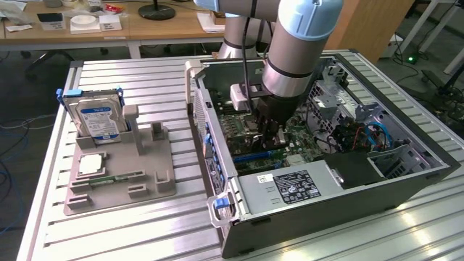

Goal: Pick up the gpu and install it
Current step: 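Insert the gpu into the slot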

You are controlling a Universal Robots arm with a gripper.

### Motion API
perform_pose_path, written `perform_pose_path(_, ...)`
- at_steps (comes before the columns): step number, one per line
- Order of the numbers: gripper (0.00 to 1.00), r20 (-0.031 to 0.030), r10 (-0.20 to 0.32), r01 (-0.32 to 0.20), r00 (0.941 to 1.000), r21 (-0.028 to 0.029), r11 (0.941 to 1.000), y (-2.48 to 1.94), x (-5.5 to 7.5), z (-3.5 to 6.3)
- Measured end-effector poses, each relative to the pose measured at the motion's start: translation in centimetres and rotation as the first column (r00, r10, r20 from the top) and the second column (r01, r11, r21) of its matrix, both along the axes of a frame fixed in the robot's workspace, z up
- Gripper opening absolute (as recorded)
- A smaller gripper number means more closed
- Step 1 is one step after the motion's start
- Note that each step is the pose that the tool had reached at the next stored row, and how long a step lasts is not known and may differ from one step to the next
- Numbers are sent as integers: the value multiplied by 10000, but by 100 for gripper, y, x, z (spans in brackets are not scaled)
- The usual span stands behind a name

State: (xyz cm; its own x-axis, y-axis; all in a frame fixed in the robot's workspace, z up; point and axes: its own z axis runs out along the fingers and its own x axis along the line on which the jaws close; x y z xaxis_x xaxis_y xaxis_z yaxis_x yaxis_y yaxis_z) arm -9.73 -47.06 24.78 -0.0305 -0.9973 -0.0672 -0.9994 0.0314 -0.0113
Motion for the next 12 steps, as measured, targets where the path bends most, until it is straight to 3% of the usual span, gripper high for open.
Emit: perform_pose_path(12, 28, -17, 0, 0, 10000, -2, 10000, 0, -13, -63)
